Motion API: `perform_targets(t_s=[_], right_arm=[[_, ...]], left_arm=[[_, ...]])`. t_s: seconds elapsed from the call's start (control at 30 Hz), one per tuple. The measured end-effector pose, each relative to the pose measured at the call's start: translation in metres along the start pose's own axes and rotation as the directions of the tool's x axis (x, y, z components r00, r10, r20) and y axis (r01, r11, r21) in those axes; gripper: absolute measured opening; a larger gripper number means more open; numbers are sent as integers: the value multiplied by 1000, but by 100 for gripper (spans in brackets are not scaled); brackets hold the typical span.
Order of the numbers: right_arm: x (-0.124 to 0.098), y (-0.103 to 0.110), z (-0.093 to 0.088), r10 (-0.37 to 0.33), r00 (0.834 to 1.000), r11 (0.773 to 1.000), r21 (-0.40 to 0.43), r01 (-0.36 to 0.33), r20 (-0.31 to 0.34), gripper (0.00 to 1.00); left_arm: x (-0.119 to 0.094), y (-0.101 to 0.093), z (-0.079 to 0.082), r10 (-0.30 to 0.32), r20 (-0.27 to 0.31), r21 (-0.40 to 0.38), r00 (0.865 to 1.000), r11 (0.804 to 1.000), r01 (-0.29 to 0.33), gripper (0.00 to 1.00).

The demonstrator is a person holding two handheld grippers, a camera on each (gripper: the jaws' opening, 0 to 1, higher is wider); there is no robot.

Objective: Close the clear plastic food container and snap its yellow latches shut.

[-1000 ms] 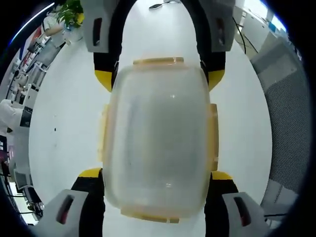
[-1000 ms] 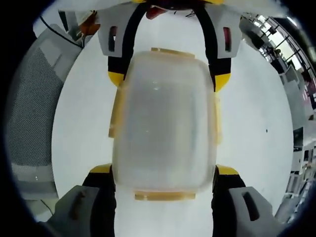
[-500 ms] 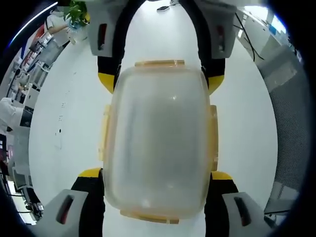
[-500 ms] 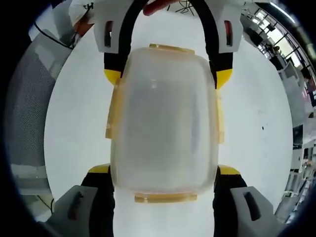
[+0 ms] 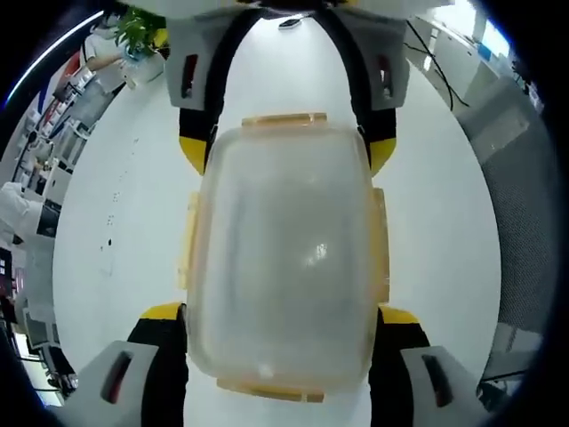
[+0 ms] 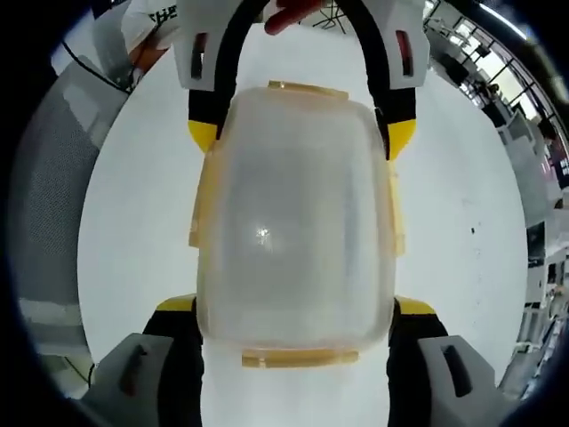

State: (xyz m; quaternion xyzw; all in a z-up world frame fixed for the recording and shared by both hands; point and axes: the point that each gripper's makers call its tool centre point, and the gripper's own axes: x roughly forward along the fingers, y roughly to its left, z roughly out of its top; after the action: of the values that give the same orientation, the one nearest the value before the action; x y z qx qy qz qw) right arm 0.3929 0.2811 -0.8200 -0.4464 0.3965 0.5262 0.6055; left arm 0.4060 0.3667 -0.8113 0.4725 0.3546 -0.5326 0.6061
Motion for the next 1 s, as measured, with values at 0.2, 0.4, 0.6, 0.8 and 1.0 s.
perform_targets(t_s=[0.2,0.4,0.6,0.8,1.0], right_arm=[[-5,-1,1,-56,994,992,118,45,91,80],[-9,-4,2,-139,966,945,319,64,218,83],[-11,1,-5,-226,927,863,502,48,299,85],[-5,13,-3,-271,904,800,599,22,330,83],[0,25,1,-314,883,762,648,16,348,83]], left_arm=[[-1,1,3,44,77,-65,996,997,-39,82],[-4,5,3,116,170,-115,978,989,-98,82],[-17,10,-1,226,282,-264,933,953,-151,83],[-23,5,-15,338,386,-500,858,858,-113,81],[-13,-24,-36,342,365,-542,866,835,-101,79]])
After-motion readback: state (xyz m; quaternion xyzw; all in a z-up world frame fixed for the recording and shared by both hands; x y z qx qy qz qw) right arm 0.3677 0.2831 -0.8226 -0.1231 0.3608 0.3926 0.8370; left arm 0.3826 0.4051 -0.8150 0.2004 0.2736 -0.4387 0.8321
